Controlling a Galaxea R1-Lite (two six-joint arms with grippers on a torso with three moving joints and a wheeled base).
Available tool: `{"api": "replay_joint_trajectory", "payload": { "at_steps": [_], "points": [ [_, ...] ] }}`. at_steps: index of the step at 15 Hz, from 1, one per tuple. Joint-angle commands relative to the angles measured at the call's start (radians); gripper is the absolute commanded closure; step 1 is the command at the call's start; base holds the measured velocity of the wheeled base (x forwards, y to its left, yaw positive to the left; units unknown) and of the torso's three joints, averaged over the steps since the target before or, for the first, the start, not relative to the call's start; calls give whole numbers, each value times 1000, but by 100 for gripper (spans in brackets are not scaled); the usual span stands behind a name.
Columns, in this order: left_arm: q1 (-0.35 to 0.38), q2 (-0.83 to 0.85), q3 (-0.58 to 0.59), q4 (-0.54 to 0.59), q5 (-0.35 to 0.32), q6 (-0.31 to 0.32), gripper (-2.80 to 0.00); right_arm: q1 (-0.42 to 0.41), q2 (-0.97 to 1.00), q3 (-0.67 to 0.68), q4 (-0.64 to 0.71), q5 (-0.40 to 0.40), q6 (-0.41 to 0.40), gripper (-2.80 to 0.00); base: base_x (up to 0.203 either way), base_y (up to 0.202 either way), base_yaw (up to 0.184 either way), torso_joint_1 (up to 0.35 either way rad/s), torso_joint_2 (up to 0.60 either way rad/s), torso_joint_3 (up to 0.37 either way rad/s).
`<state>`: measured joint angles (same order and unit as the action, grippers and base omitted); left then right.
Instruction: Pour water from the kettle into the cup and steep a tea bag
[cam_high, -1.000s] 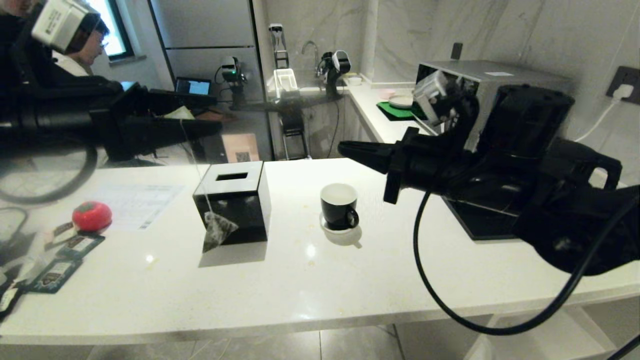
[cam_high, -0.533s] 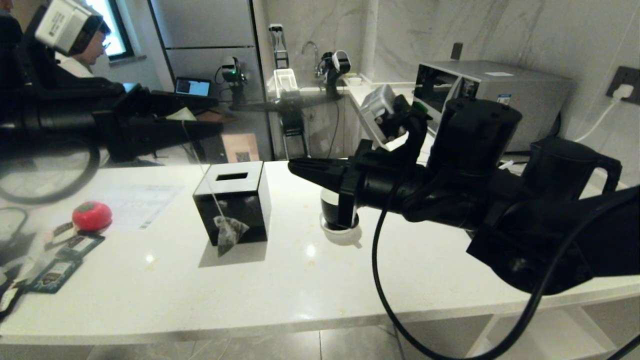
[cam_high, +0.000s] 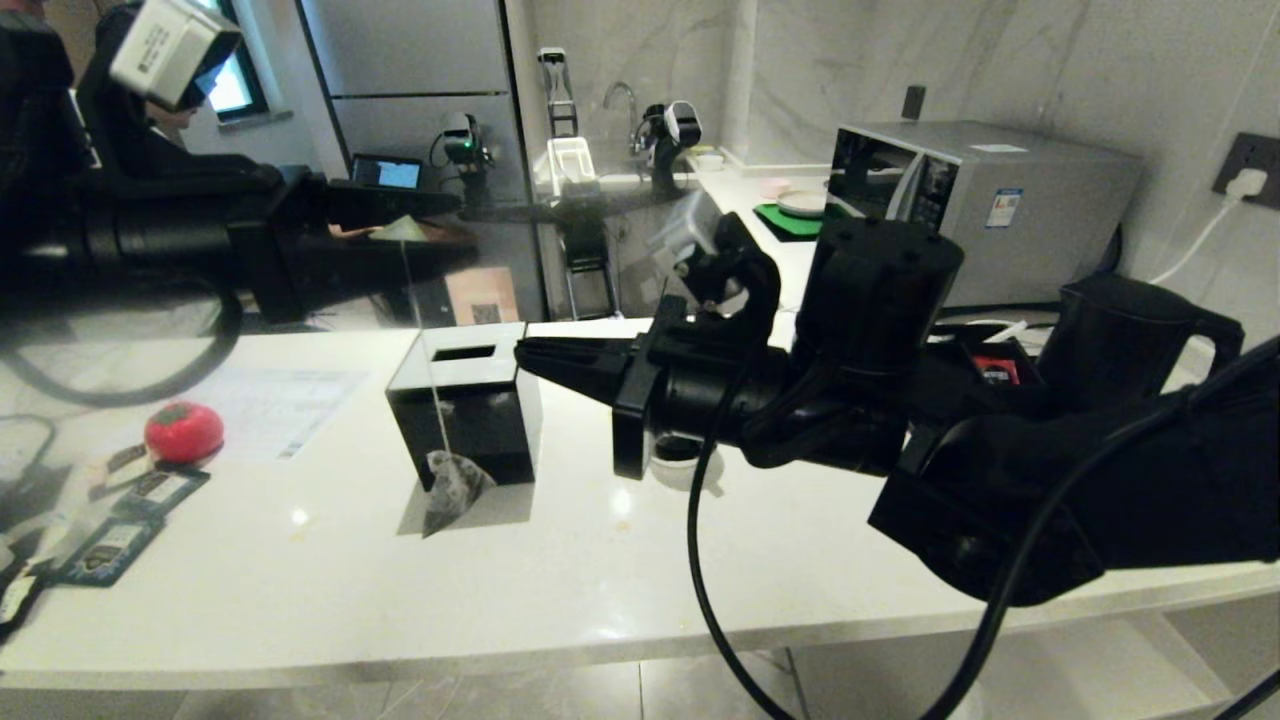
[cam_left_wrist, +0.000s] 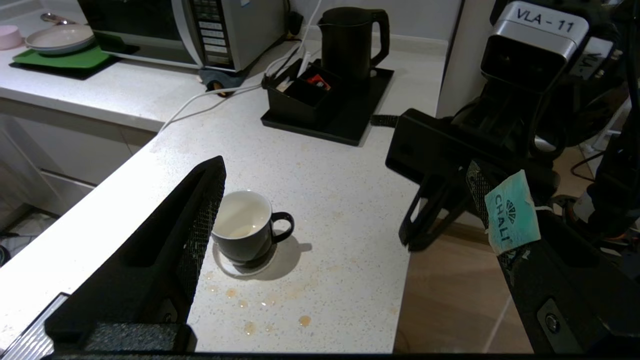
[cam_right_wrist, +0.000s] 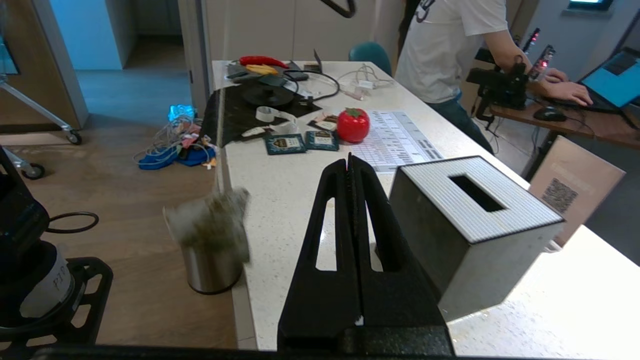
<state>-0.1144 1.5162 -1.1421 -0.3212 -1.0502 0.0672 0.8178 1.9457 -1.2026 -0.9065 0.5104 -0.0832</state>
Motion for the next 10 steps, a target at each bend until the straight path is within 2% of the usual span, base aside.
{"api": "replay_joint_trajectory", "payload": {
  "at_steps": [1,10],
  "points": [
    [-8,6,-1,-2,-4,0,-280,18,19,-3,-23,3,0,0,0,0,0,0,0,0],
    [-37,6,-1,-4,22,0,-280,87,47,-39,-32,3,13,0,0,0,0,0,0,0]
  ]
}}
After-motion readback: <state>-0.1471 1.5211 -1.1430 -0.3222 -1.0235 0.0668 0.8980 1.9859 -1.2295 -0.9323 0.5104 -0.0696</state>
